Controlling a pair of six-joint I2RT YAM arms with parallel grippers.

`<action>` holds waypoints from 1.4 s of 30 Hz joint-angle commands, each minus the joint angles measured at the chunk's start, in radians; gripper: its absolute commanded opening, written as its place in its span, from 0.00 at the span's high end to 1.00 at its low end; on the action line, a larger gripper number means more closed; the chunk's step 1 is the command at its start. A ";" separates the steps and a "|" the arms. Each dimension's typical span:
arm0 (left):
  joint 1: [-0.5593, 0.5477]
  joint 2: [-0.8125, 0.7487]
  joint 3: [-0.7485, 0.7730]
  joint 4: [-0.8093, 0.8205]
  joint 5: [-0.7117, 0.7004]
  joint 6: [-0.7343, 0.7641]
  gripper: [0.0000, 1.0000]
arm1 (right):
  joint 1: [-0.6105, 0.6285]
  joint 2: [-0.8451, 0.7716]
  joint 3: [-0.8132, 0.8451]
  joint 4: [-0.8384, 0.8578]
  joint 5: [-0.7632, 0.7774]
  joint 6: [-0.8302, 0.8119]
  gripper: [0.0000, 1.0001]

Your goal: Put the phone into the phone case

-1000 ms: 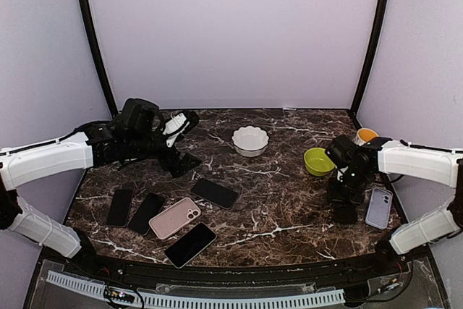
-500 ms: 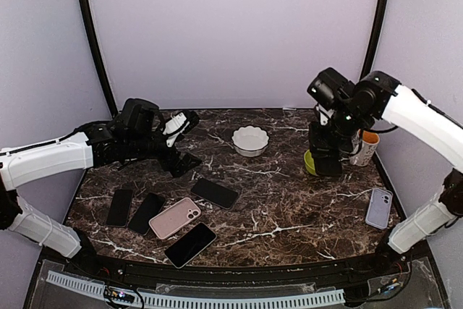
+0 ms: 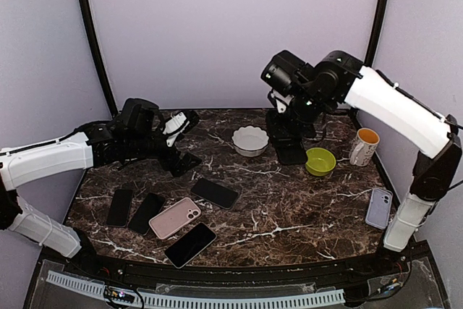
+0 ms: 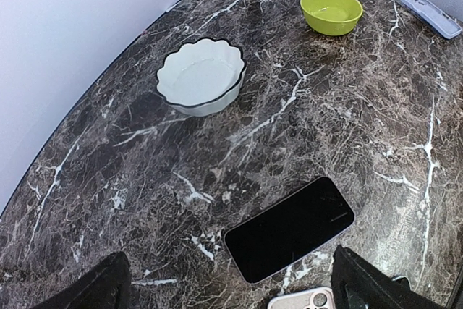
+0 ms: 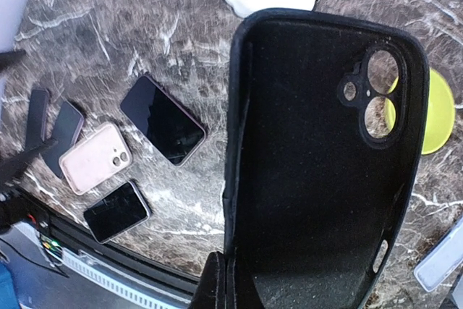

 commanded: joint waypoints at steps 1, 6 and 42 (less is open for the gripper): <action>-0.004 -0.015 -0.020 0.018 -0.008 0.002 0.01 | 0.025 -0.051 -0.222 0.206 -0.020 0.022 1.00; -0.003 -0.008 -0.021 0.018 -0.009 0.001 0.01 | 0.031 -0.108 -0.510 0.453 -0.103 0.099 1.00; -0.004 0.029 -0.027 0.018 0.008 -0.003 0.01 | 0.044 0.029 -0.881 0.682 -0.081 0.131 0.59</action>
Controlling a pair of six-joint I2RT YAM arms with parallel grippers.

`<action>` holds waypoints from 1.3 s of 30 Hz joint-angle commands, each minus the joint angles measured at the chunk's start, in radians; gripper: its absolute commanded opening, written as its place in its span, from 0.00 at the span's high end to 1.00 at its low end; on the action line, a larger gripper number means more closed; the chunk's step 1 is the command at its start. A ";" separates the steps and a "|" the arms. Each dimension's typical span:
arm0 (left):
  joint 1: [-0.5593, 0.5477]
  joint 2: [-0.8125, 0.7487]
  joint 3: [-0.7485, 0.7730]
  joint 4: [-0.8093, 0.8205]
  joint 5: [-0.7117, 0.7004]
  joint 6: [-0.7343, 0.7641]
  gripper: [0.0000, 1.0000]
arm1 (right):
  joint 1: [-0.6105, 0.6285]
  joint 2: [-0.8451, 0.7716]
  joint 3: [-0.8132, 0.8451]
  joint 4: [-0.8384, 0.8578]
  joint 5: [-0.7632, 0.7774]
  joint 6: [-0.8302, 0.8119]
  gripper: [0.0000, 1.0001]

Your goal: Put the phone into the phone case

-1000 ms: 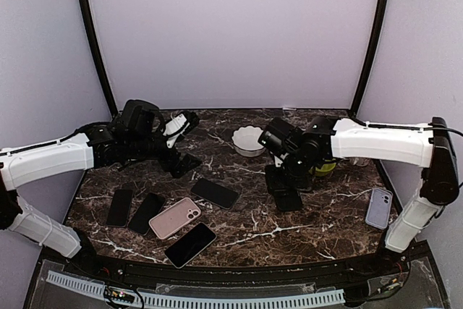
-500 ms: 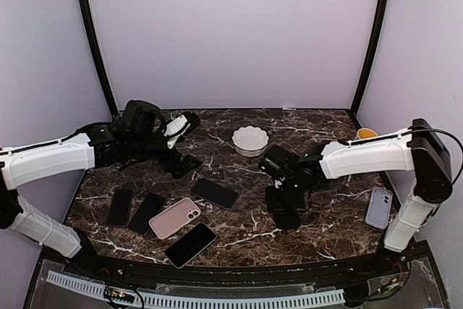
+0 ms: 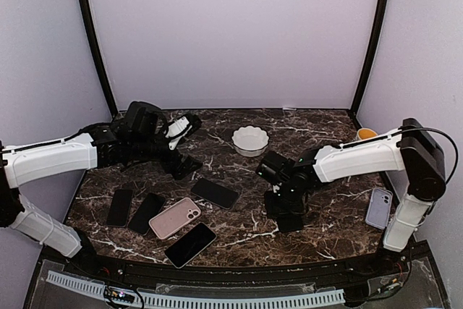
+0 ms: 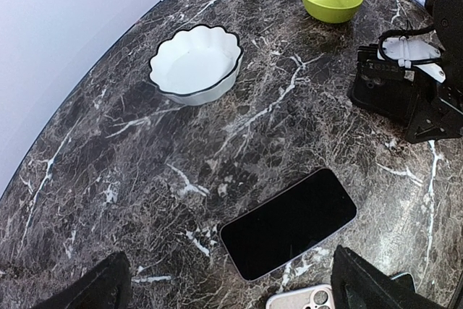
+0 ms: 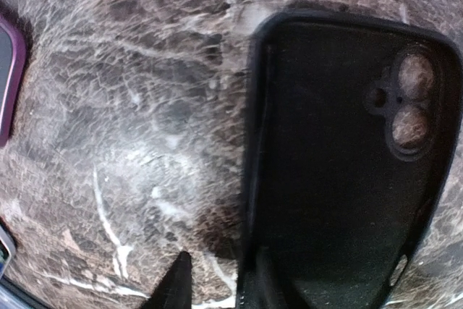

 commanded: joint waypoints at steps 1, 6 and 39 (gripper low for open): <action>-0.004 0.004 -0.015 0.011 0.009 -0.003 0.01 | 0.007 0.004 0.035 -0.038 0.028 -0.031 0.55; -0.004 0.017 -0.016 0.011 0.017 -0.009 0.01 | 0.008 -0.024 0.064 -0.052 0.030 -0.066 0.32; 0.178 0.146 0.058 -0.186 0.084 -0.431 0.01 | 0.075 0.403 0.754 0.020 0.064 -0.701 0.02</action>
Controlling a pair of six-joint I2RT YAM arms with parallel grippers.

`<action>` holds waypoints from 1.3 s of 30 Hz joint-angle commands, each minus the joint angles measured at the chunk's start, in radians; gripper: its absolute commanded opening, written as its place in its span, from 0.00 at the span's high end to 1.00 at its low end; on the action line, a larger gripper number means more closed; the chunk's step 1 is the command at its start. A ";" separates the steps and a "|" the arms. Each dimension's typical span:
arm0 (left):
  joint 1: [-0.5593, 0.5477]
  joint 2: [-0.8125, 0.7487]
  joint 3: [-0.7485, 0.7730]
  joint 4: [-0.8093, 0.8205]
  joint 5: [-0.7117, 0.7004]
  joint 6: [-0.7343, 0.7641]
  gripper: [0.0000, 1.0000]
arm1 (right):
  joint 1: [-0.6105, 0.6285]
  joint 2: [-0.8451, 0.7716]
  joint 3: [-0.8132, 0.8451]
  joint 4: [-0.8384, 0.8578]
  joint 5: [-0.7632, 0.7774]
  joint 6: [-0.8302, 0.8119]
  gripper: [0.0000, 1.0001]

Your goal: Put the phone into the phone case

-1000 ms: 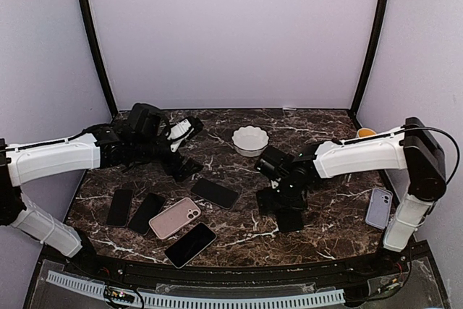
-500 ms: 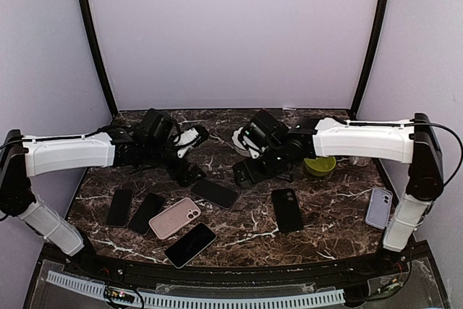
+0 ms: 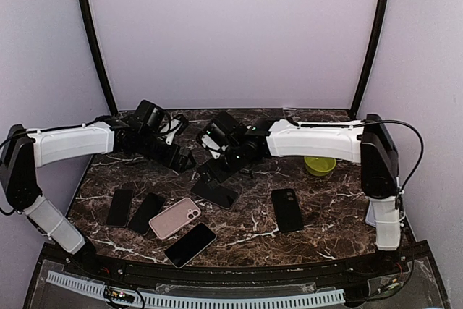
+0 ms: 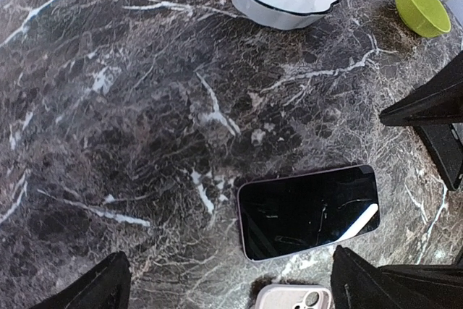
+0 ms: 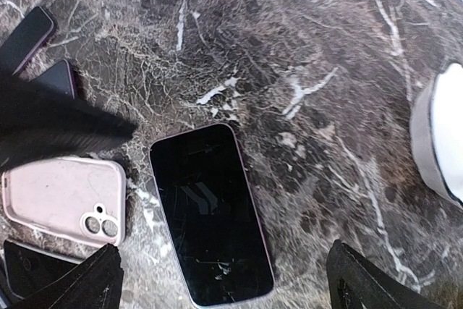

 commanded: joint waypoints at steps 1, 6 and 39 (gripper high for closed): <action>0.015 -0.061 -0.045 -0.054 0.008 -0.099 0.01 | 0.026 0.114 0.122 -0.034 0.002 -0.039 0.02; 0.018 -0.103 -0.062 -0.074 -0.015 -0.091 0.01 | 0.039 0.231 0.234 -0.124 -0.049 -0.066 0.01; 0.019 -0.150 -0.105 -0.063 0.013 -0.076 0.01 | -0.006 0.301 0.169 -0.230 -0.074 -0.125 0.48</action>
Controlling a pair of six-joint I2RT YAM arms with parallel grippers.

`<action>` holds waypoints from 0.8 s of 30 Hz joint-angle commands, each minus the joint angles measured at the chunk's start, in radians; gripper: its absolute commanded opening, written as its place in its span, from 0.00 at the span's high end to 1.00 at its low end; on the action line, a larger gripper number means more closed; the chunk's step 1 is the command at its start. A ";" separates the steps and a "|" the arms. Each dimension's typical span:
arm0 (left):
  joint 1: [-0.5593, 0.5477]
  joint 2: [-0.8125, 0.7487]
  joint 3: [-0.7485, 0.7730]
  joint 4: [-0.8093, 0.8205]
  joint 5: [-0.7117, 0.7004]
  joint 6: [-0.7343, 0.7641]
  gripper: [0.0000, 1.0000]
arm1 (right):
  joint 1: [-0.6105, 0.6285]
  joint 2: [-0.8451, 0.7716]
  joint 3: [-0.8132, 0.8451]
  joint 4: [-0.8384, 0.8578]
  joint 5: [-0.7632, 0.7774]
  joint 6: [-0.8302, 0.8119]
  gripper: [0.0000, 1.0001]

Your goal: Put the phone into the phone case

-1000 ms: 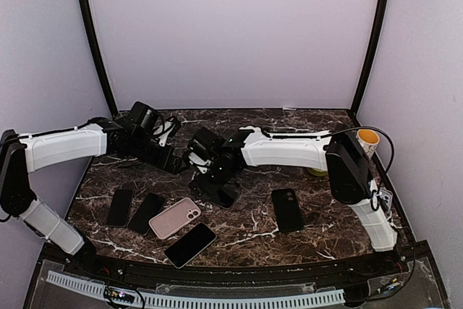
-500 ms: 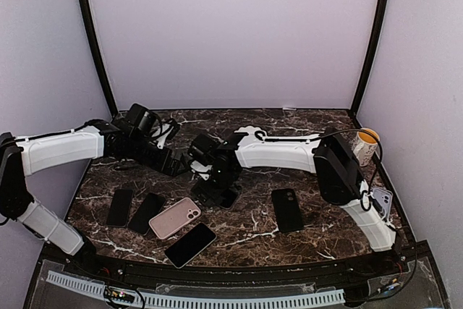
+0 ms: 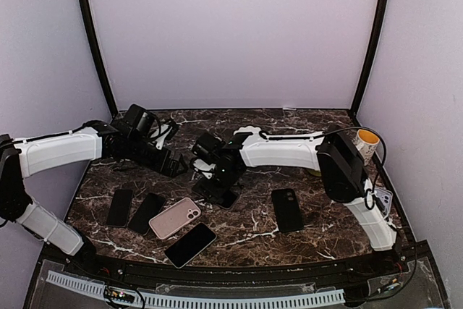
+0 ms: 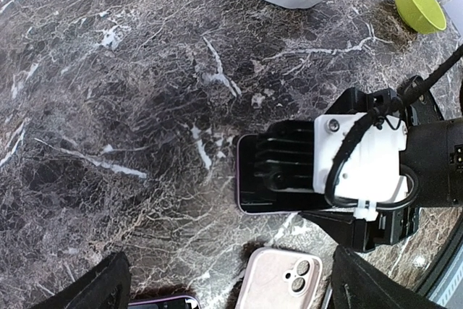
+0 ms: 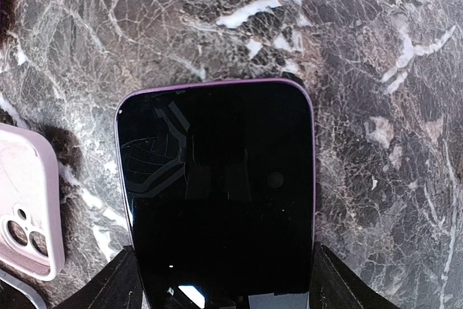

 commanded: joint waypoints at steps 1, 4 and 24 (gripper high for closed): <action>0.002 -0.029 -0.008 -0.007 -0.012 0.004 0.01 | -0.002 -0.034 -0.088 -0.026 0.001 -0.002 0.48; 0.002 -0.031 -0.003 -0.011 -0.008 0.002 0.01 | 0.001 -0.091 -0.132 0.030 0.017 -0.001 0.48; -0.103 -0.027 0.096 0.060 0.229 -0.182 0.04 | 0.028 -0.625 -0.770 0.766 0.078 -0.117 0.60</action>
